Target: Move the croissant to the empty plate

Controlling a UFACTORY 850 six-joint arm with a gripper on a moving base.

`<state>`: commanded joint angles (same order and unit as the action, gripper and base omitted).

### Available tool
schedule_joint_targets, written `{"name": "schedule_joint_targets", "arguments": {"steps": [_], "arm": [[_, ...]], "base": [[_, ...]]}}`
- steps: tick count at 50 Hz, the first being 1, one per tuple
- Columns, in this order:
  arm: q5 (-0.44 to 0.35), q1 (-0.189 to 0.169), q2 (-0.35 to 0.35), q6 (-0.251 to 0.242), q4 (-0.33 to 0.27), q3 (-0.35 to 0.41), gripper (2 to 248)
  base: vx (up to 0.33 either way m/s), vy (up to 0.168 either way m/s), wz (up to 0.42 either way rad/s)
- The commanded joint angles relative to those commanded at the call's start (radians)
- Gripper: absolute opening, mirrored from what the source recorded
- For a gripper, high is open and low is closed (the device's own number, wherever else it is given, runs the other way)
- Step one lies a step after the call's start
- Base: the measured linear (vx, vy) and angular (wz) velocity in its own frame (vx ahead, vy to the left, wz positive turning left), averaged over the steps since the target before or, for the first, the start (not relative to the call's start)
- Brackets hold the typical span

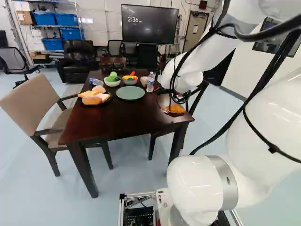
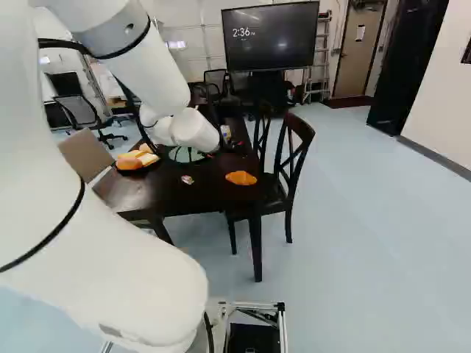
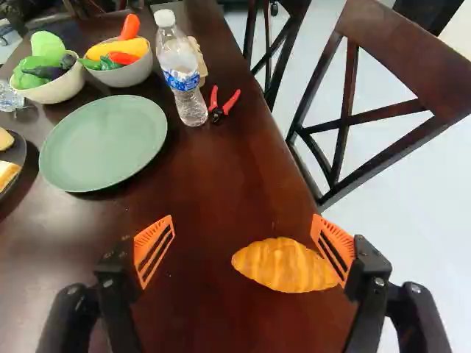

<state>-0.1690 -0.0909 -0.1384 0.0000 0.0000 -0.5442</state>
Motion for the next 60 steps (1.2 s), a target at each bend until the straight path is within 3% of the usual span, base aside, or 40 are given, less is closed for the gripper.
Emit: {"name": "schedule_joint_targets", "arguments": {"steps": [50,60], "arm": [[0.333,-0.064,-0.005,0.000,0.000,-0.125,247],[0.394,-0.080,0.024,0.000,0.000,-0.152,247]], "base": [[0.000,0.000,0.000],[0.000,0.000,0.000]]}}
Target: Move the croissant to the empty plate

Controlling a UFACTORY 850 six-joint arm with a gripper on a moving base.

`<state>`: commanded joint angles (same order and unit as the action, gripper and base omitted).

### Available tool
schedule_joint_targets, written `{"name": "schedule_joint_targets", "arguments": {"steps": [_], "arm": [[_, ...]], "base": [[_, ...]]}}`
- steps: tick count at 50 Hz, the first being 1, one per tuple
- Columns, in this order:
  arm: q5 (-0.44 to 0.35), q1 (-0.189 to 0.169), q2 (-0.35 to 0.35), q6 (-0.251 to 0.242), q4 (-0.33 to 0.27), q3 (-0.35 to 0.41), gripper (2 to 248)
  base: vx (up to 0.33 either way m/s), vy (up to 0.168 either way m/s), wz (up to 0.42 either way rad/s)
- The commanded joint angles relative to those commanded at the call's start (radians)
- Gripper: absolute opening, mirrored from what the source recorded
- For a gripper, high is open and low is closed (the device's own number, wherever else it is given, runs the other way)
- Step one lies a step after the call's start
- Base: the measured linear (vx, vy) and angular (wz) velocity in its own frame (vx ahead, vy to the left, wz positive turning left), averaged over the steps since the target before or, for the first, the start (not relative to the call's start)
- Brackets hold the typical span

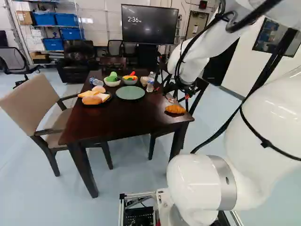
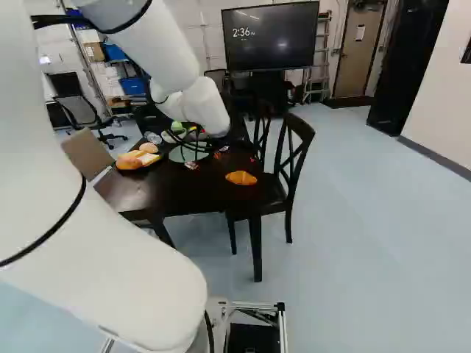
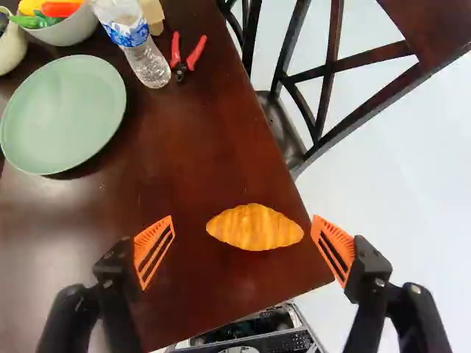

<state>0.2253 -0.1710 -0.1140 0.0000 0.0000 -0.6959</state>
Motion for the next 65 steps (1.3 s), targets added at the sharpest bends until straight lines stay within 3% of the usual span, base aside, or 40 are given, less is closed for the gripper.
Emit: {"name": "schedule_joint_targets", "arguments": {"steps": [29,55,65], "arm": [[0.140,-0.049,0.084,0.000,0.000,-0.081,247],[0.159,-0.052,0.099,0.000,0.000,-0.097,247],[0.159,-0.052,0.099,0.068,0.000,-0.097,247]], "base": [[0.000,0.000,0.000],[0.000,0.000,0.000],[0.000,0.000,0.000]]}}
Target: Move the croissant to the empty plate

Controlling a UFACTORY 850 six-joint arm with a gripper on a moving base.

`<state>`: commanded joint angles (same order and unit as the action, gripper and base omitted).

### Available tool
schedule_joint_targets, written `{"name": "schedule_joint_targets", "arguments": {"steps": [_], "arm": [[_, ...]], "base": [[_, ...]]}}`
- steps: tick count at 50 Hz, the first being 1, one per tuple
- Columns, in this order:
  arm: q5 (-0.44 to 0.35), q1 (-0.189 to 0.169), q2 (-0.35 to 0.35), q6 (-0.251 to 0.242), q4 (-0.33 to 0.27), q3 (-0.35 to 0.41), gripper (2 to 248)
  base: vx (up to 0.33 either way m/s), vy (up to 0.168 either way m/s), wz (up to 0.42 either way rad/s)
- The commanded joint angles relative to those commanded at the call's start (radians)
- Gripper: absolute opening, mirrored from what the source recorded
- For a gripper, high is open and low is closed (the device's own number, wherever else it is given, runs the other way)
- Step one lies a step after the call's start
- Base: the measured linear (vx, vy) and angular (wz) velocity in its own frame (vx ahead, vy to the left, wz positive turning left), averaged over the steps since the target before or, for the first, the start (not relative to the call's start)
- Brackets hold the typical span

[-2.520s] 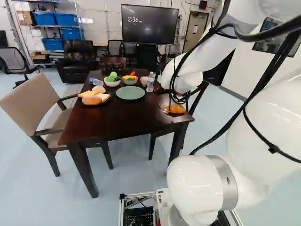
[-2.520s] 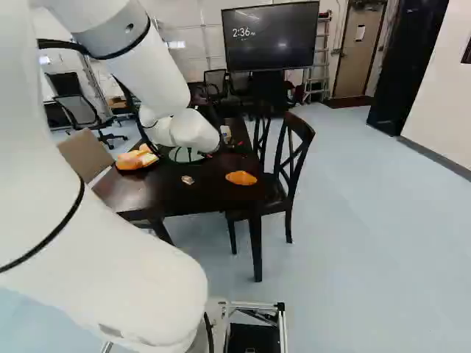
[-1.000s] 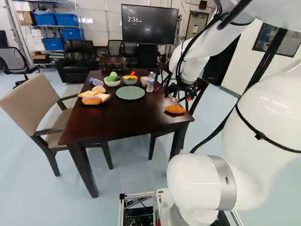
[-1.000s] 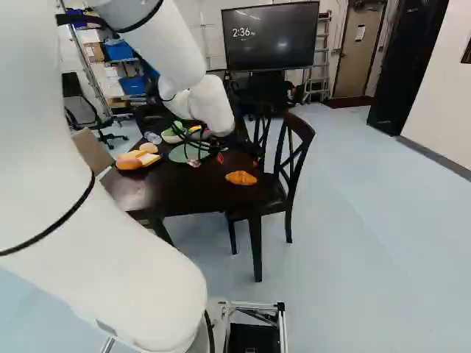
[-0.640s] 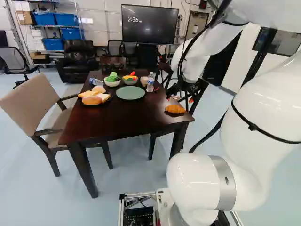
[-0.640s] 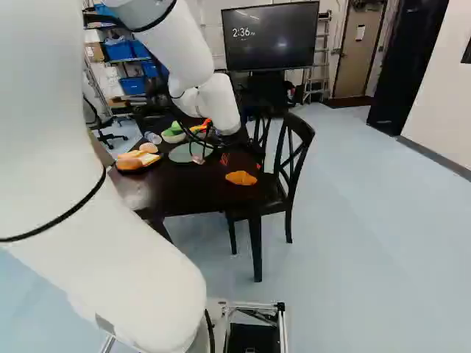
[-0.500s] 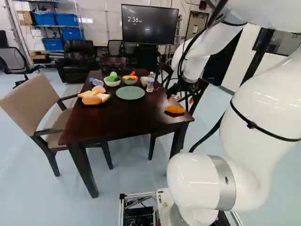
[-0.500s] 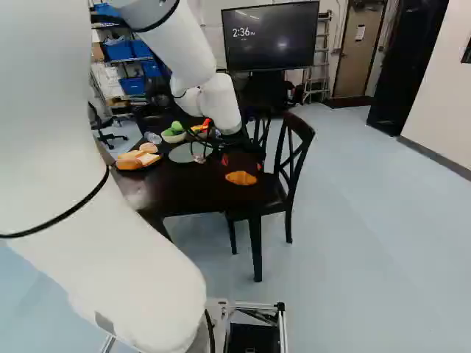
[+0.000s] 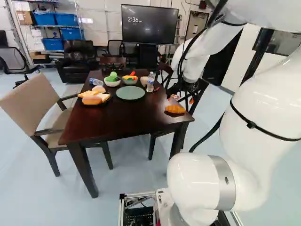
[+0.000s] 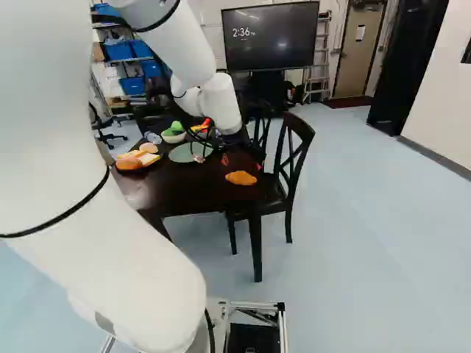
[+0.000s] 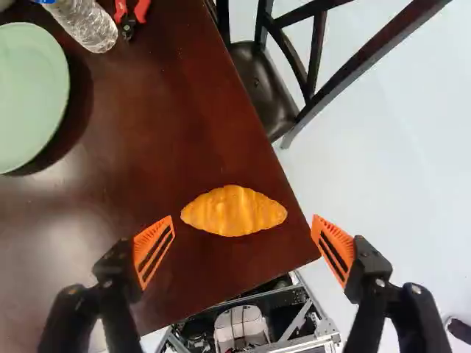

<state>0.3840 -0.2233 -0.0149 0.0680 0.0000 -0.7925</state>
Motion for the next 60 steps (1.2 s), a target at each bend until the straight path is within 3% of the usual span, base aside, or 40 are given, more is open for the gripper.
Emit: {"name": "schedule_joint_targets", "arguments": {"steps": [60], "arm": [[0.000,0.000,0.000,0.627,0.000,0.000,247]], "base": [[0.000,0.000,0.000]]}}
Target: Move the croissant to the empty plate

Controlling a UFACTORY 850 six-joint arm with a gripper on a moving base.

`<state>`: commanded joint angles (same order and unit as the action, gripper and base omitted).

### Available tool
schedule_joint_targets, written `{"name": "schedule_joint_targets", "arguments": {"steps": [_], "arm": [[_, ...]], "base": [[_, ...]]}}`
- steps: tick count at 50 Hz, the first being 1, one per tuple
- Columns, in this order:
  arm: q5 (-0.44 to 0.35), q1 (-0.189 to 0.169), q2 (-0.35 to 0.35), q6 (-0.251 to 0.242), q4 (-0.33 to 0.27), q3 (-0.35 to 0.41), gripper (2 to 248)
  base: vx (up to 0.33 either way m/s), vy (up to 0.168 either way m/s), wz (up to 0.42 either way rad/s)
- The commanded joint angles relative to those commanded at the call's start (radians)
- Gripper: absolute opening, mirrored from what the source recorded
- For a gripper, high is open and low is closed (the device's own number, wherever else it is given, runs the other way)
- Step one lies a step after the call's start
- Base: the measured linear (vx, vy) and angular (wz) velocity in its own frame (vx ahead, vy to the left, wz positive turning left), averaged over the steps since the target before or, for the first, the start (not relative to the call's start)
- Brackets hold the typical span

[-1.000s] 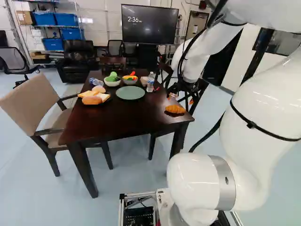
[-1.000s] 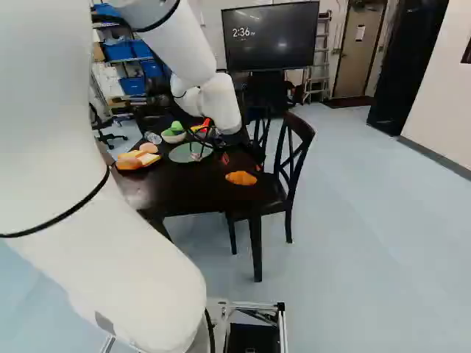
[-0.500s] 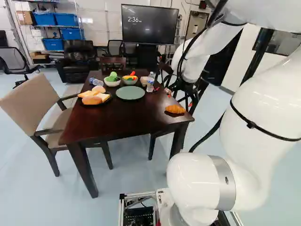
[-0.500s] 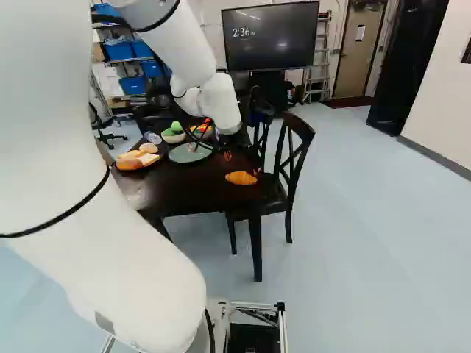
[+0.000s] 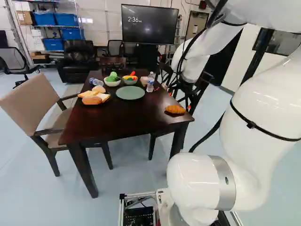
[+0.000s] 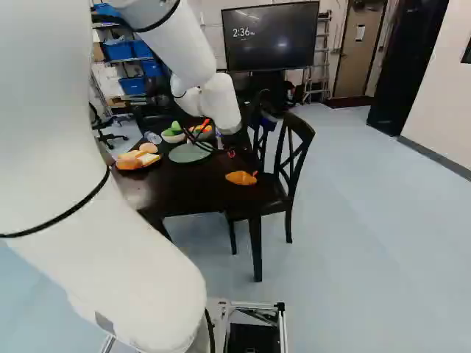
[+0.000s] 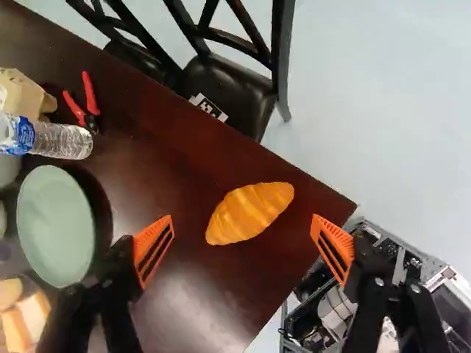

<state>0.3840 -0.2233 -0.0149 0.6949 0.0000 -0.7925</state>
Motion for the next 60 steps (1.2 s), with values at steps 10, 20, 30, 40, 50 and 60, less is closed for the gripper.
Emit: {"name": "schedule_joint_targets", "arguments": {"steps": [10,20,30,40,50,60], "arm": [[0.000,0.000,0.000,0.105,0.000,0.000,247],[0.000,0.000,0.000,0.210,0.000,0.000,247],[0.000,0.000,0.000,0.315,0.000,0.000,247],[0.000,0.000,0.000,0.420,0.000,0.000,247],[0.000,0.000,0.000,0.525,0.000,0.000,247],[0.000,0.000,0.000,0.631,0.000,0.000,247]], "base": [[0.000,0.000,0.000],[0.000,0.000,0.000],[0.000,0.000,0.000],[0.000,0.000,0.000],[0.000,0.000,0.000],[0.000,0.000,0.000]]}}
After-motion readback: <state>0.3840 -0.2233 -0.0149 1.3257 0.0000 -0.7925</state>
